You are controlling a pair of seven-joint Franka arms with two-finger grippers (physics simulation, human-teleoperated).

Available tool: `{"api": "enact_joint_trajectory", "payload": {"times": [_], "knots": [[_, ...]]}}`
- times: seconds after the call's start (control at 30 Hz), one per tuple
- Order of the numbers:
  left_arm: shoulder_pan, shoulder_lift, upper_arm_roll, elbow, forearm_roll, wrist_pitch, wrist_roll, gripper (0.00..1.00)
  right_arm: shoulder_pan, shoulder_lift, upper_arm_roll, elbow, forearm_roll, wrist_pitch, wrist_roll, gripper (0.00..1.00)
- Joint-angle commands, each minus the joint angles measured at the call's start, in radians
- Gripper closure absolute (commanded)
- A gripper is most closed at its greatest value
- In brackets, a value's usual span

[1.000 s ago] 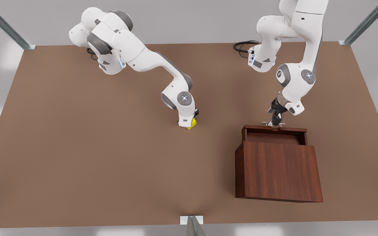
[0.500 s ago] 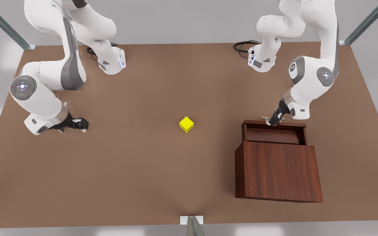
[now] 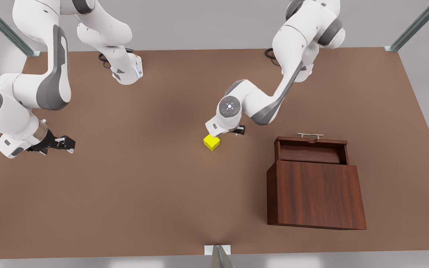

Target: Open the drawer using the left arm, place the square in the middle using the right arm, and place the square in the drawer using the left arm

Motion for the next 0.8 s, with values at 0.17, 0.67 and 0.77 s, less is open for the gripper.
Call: {"api": "enact_joint_trajectory", "payload": {"times": [0.17,0.67,0.77], "knots": [[-0.055,0.089,-0.003,-0.002,0.144,0.130,0.121,0.00,0.000,0.009,0.002,0.005,0.002,0.002,0.002,0.00],[-0.112,0.201,-0.001,-0.030,0.212,0.332,0.181,0.00,-0.058,0.017,-0.002,0.098,0.052,-0.023,0.006,0.00],[-0.113,0.222,-0.001,-0.030,0.224,0.348,0.181,0.00,-0.058,0.018,-0.002,0.098,0.052,-0.021,0.006,0.00]]}}
